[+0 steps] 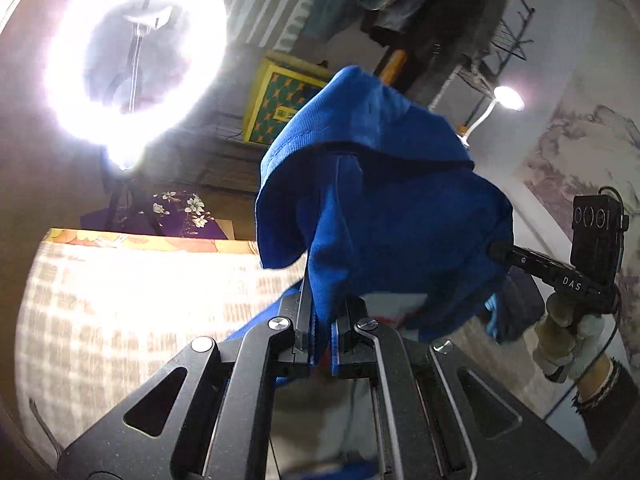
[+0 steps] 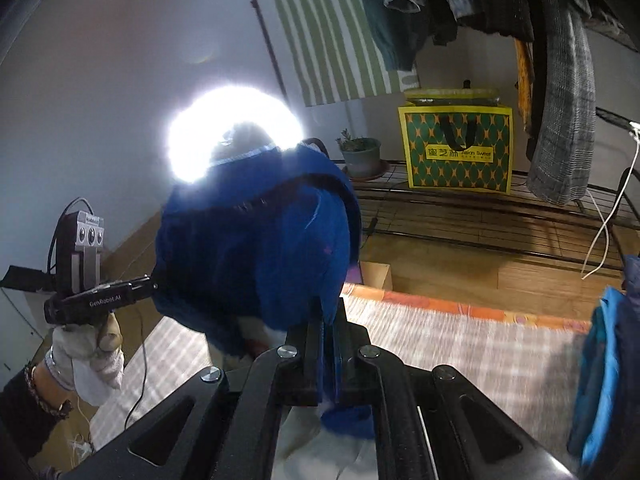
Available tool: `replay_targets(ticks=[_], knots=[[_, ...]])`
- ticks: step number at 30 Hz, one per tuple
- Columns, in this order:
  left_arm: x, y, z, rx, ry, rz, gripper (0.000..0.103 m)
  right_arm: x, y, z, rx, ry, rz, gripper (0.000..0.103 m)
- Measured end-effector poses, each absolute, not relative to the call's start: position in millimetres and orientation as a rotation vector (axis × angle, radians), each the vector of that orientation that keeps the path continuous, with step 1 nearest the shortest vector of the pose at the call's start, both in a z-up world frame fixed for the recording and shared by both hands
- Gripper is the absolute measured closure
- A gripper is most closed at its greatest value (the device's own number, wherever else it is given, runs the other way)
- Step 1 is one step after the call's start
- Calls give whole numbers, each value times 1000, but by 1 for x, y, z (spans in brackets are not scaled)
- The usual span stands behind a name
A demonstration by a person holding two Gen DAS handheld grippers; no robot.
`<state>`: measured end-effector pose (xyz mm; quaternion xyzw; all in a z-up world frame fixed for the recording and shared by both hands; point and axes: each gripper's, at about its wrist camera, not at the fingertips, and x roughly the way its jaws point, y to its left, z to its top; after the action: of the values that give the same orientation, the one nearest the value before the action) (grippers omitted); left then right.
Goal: Fold large clothes
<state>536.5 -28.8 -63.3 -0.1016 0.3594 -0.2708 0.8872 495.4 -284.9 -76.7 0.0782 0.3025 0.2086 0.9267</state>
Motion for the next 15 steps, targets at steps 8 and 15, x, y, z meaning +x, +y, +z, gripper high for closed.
replay_targets(ticks=[8,15], knots=[[453,-16,-54,-185,738,-588,101,402,-271,-69,146,615,444,103],[388,-2,-63,-159,745,-594,101,334,-270,-83,155,614,452,103]])
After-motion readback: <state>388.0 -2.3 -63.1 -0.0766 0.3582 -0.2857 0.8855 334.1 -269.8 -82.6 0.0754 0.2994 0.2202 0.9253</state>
